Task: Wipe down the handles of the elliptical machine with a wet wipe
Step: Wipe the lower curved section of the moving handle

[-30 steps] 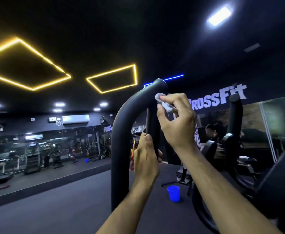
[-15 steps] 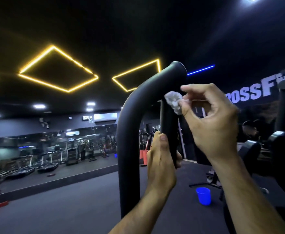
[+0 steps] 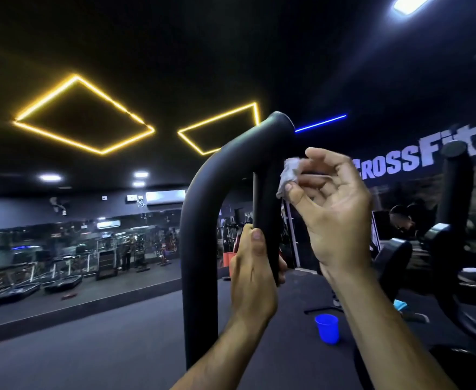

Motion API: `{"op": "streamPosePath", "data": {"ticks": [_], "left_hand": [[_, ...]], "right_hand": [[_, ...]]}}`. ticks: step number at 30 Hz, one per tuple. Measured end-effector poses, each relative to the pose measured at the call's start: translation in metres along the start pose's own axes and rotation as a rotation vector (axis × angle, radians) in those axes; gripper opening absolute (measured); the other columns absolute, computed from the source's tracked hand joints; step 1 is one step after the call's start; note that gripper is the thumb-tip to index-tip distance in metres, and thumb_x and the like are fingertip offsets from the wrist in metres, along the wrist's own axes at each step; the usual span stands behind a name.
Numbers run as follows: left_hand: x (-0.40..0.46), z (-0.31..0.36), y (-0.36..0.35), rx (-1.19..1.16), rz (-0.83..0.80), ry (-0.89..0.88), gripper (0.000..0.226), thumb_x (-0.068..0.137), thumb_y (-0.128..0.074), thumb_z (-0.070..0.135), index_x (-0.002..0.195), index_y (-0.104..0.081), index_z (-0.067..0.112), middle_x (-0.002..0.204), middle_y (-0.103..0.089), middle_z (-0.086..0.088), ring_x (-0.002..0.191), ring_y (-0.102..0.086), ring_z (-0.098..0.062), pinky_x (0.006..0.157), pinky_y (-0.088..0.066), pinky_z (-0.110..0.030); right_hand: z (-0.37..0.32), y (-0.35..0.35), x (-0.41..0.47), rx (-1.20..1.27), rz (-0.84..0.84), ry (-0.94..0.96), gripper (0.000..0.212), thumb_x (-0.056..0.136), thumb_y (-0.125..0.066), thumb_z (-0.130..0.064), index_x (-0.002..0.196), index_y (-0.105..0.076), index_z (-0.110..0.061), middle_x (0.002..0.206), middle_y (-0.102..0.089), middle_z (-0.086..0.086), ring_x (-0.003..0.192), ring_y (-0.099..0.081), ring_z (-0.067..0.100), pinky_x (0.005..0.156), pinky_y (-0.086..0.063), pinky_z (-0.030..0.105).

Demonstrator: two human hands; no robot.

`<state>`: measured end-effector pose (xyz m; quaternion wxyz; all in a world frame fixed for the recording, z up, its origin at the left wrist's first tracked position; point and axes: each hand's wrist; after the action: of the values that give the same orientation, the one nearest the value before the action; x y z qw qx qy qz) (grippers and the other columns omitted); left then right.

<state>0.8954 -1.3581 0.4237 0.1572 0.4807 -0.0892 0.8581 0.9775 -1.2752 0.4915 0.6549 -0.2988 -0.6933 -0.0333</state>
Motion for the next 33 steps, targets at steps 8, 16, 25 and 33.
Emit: {"op": "streamPosePath", "data": {"ticks": [8,16,25,33], "left_hand": [[0.0,0.003,0.002,-0.008,-0.017,-0.004,0.067,0.093,-0.028,0.079,0.093,-0.05,0.016,0.065,-0.062,-0.005,0.055,-0.055,-0.014,0.055,-0.046,-0.024],[0.001,-0.006,-0.001,-0.04,0.008,-0.004,0.07,0.09,-0.027,0.076,0.093,-0.053,0.012,0.068,-0.061,-0.016,0.054,-0.053,-0.014,0.054,-0.046,-0.026],[0.001,-0.008,0.0,0.004,0.01,-0.015,0.071,0.092,-0.027,0.082,0.09,-0.052,0.017,0.065,-0.062,-0.008,0.055,-0.055,-0.021,0.057,-0.048,-0.034],[0.0,-0.007,0.001,-0.025,0.006,-0.009,0.062,0.097,-0.027,0.075,0.094,-0.051,0.018,0.066,-0.06,-0.002,0.055,-0.053,-0.014,0.053,-0.044,-0.021]], "right_hand": [[0.007,-0.005,0.005,-0.278,-0.026,0.296,0.011,0.089,-0.078,-0.007,0.099,-0.075,-0.006,0.104,-0.07,0.005,0.1,-0.069,0.015,0.082,-0.059,0.032],[0.033,0.011,-0.003,-0.642,-0.152,0.752,0.028,0.091,-0.063,0.009,0.119,-0.07,0.006,0.119,-0.067,0.019,0.114,-0.065,0.03,0.098,-0.053,0.041],[0.005,-0.023,0.009,-0.621,0.029,0.686,0.011,0.091,-0.074,0.0,0.101,-0.075,0.0,0.097,-0.071,0.01,0.09,-0.063,0.025,0.085,-0.051,0.025],[-0.003,0.013,0.018,-0.714,-0.192,0.569,0.015,0.088,-0.076,-0.002,0.103,-0.076,-0.004,0.101,-0.068,0.004,0.092,-0.061,0.02,0.087,-0.05,0.02]]}}
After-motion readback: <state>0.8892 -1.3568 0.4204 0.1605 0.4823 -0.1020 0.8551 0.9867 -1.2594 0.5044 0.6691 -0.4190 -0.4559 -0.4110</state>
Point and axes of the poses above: each hand's wrist, its own x-axis towards the middle knuckle, its own y-axis out of the back of the hand, z = x × y
